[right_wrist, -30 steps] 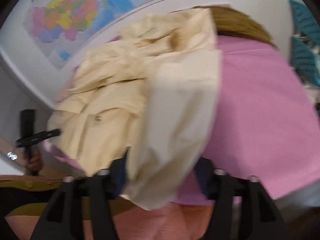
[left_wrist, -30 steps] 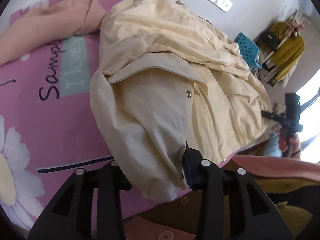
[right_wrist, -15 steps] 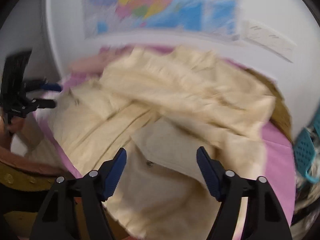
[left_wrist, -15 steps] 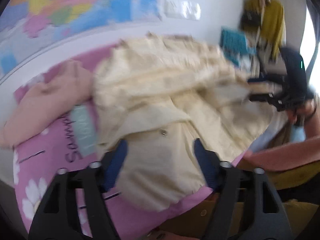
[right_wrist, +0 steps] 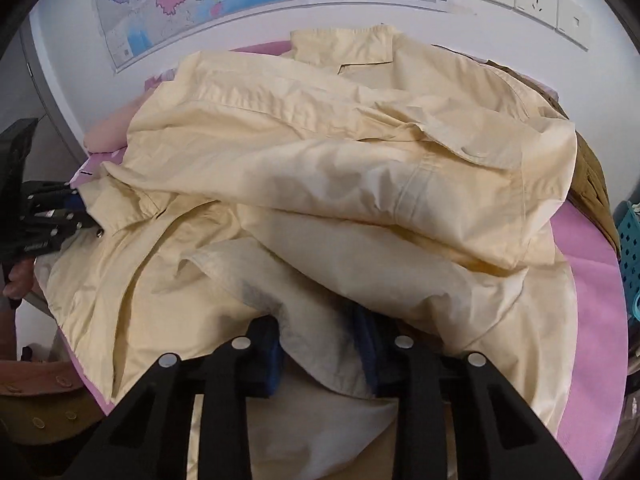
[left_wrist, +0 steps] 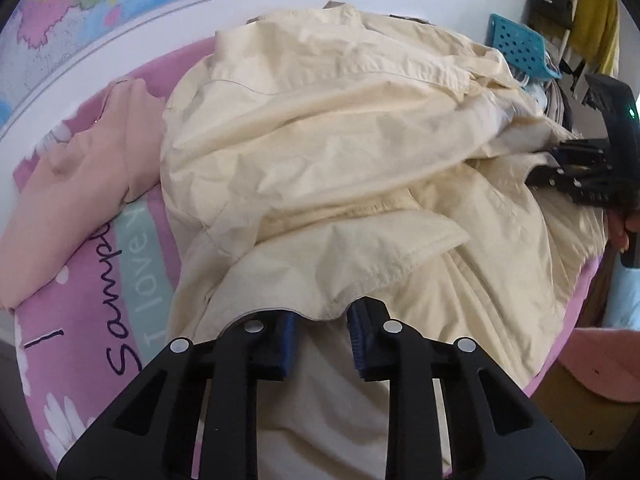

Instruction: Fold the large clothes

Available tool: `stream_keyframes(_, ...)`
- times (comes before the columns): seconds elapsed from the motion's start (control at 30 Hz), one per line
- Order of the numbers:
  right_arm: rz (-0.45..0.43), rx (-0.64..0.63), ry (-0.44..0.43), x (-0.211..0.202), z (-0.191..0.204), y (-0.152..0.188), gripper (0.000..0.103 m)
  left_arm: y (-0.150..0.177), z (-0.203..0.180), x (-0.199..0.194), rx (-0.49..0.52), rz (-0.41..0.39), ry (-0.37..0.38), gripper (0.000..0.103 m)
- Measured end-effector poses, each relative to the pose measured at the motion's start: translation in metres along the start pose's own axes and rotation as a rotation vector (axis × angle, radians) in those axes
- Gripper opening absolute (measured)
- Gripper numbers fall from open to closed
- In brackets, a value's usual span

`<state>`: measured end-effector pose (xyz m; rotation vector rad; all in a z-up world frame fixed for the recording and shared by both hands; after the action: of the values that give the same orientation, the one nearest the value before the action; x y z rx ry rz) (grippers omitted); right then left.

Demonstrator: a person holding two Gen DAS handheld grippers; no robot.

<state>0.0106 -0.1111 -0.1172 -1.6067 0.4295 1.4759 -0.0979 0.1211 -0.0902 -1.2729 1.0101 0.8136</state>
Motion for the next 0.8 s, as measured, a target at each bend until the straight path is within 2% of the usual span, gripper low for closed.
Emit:
stream_keyframes(0.03, -0.023, -0.011, -0.007, -0.010, 0.004, 0.002, 0.041, 0.001, -0.002, -0.006, 0.013, -0.023, -0.020, 0.025)
stream_keyframes(0.07, -0.054, -0.032, -0.018, -0.023, 0.010, 0.006, 0.056, 0.004, -0.007, -0.013, 0.039, -0.048, -0.030, 0.031)
stream_keyframes(0.1, -0.076, -0.056, -0.021, -0.034, 0.015, 0.011, 0.062, 0.009, -0.011, -0.020, 0.067, -0.072, -0.032, 0.044)
stream_keyframes(0.17, -0.109, -0.159, -0.008, -0.054, 0.040, 0.027, 0.065, 0.021, -0.023, -0.036, 0.129, -0.117, -0.038, 0.056)
stream_keyframes(0.27, -0.090, -0.323, 0.020, -0.066, 0.080, 0.054, 0.065, 0.045, -0.044, -0.055, 0.226, -0.151, -0.026, 0.057)
stream_keyframes(0.3, -0.070, -0.392, 0.034, -0.065, 0.095, 0.067, 0.065, 0.051, -0.049, -0.058, 0.251, -0.157, -0.029, 0.060)
stream_keyframes(0.33, -0.051, -0.456, 0.058, -0.060, 0.107, 0.080, 0.065, 0.059, -0.055, -0.060, 0.274, -0.158, -0.027, 0.063)
stream_keyframes(0.4, -0.021, -0.541, 0.181, -0.046, 0.117, 0.097, 0.064, 0.074, -0.067, -0.059, 0.318, -0.144, 0.001, 0.064)
stream_keyframes(0.43, -0.004, -0.567, 0.252, -0.038, 0.118, 0.102, 0.057, 0.077, -0.070, -0.057, 0.330, -0.138, 0.004, 0.064)
stream_keyframes(0.47, 0.007, -0.571, 0.311, -0.030, 0.116, 0.102, 0.041, 0.080, -0.075, -0.053, 0.342, -0.126, -0.001, 0.064)
stream_keyframes(0.5, 0.015, -0.551, 0.301, -0.028, 0.114, 0.100, 0.036, 0.080, -0.078, -0.050, 0.349, -0.114, -0.001, 0.064)
stream_keyframes(0.57, 0.003, -0.474, 0.174, -0.036, 0.108, 0.091, 0.015, 0.078, -0.083, -0.047, 0.357, -0.107, 0.020, 0.064)
stream_keyframes(0.63, -0.042, -0.423, 0.134, -0.047, 0.104, 0.080, 0.013, 0.076, -0.092, -0.046, 0.388, -0.116, 0.027, 0.065)
stream_keyframes(0.67, -0.063, -0.382, 0.093, -0.054, 0.101, 0.073, 0.013, 0.078, -0.096, -0.046, 0.407, -0.124, 0.031, 0.071)
stream_keyframes(0.7, -0.087, -0.315, 0.035, -0.061, 0.094, 0.064, 0.012, 0.078, -0.102, -0.047, 0.433, -0.137, 0.032, 0.082)
stream_keyframes(0.77, -0.118, -0.196, -0.057, -0.070, 0.079, 0.047, 0.012, 0.077, -0.111, -0.047, 0.479, -0.153, 0.030, 0.090)
stream_keyframes(0.8, -0.132, -0.159, -0.073, -0.072, 0.076, 0.042, 0.012, 0.074, -0.114, -0.047, 0.488, -0.155, 0.019, 0.089)
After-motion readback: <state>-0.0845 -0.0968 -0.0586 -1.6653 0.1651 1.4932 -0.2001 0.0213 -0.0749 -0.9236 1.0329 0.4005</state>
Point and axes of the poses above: each gripper's, at about its wrist camera, not at the fingertips, and x roughly the way its jaws point, z to its left, y to its underside, the point moved 6 cm from there along x, roughly the way its jaws point, and after that the axes turned 13 degrees about z, right-handed, at the moved point
